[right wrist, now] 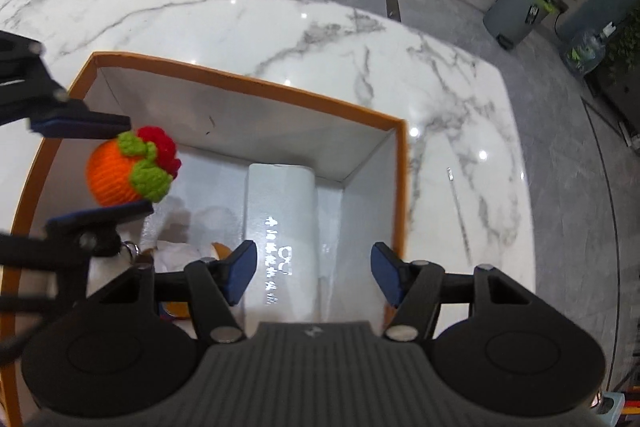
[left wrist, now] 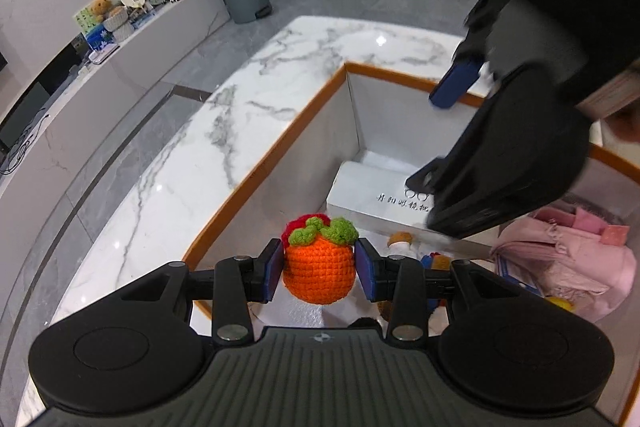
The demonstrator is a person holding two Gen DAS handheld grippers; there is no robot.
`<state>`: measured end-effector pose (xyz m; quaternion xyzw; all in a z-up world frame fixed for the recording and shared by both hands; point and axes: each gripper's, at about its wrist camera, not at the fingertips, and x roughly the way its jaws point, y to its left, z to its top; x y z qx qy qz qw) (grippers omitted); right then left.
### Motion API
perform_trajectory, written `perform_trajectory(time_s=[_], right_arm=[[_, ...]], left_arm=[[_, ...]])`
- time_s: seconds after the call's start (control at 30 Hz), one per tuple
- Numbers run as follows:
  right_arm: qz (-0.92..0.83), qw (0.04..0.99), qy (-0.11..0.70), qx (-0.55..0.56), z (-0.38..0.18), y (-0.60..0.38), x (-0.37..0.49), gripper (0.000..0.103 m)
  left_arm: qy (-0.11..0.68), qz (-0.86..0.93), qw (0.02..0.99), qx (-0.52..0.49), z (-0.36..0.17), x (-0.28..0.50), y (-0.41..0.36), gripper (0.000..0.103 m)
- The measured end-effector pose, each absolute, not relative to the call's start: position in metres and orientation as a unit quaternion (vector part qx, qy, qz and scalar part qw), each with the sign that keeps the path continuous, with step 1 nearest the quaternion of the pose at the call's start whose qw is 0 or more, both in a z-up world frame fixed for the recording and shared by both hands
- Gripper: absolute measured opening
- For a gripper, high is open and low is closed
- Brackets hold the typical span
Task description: Organize objects
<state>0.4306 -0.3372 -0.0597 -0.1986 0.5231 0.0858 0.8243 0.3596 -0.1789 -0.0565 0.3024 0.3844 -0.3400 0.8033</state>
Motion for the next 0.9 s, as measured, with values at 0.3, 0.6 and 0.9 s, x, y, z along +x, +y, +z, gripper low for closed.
perform_trajectory(time_s=[0.3, 0.6, 0.9], right_arm=[[0.124, 0.824, 0.516, -0.198, -0.064, -0.346, 0.423, 0.065], [0.129, 0.828, 0.511, -0.195, -0.060, -0.351, 0.416, 0.066], [0.159, 0.851, 0.474, -0.161, -0.019, -0.361, 0.383, 0.069]], left_arm=[[0.401, -0.326, 0.799, 0.309, -0.062, 0.365, -0.184, 0.047], [0.400, -0.316, 0.811, 0.286, -0.054, 0.362, -0.179, 0.066], [0.339, -0.303, 0.864, 0.216, 0.003, 0.319, -0.143, 0.066]])
